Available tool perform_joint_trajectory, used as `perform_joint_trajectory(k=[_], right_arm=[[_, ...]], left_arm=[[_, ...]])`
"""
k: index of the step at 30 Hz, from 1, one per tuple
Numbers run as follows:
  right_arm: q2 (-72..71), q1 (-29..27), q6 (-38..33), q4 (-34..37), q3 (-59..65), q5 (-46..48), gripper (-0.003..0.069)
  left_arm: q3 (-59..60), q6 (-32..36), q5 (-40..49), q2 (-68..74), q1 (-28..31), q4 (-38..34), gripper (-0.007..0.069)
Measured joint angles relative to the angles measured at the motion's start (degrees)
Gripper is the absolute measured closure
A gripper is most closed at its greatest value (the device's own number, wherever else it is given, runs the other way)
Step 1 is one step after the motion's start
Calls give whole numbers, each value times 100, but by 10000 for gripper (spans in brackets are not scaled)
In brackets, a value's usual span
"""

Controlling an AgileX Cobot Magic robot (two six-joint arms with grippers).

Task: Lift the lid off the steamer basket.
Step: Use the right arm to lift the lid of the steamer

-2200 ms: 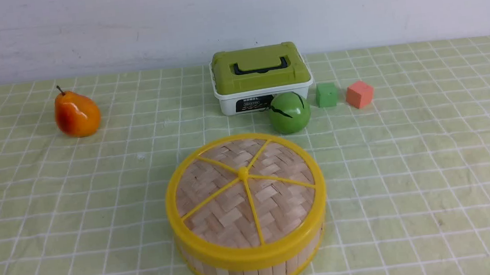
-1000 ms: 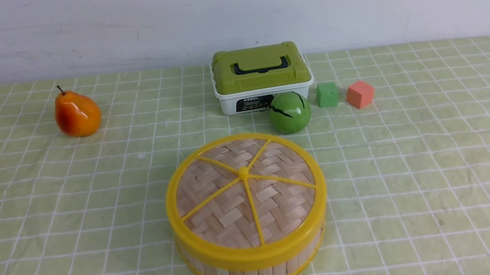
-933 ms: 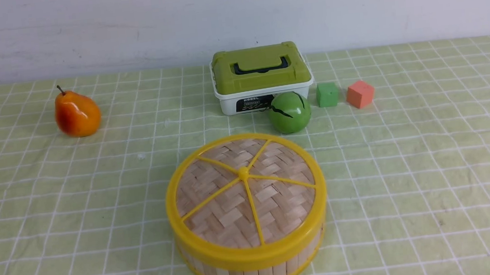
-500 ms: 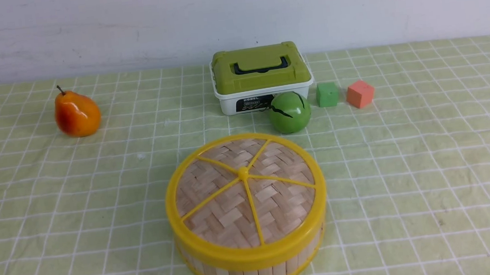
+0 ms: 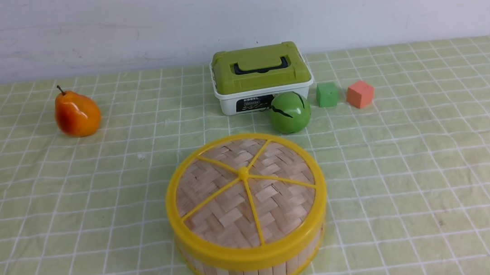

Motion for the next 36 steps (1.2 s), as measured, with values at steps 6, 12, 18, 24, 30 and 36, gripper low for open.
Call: perform_joint_trajectory(k=[6, 12, 18, 24, 30, 36], right_arm=[[0, 0, 0, 0, 0, 0, 418], [0, 0, 0, 0, 0, 0, 418], [0, 0, 104, 333, 0, -23, 418], [0, 0, 1912, 3653, 49, -126, 418], [0, 0, 1903, 4545, 49, -466, 418], [0, -5, 1201, 4484, 49, -614, 418]], left_arm=[[0, 0, 0, 0, 0, 0, 386], [0, 0, 0, 0, 0, 0, 386], [0, 0, 0, 0, 0, 0, 386], [0, 0, 0, 0, 0, 0, 386], [0, 0, 0, 0, 0, 0, 386], [0, 0, 0, 0, 0, 0, 386]])
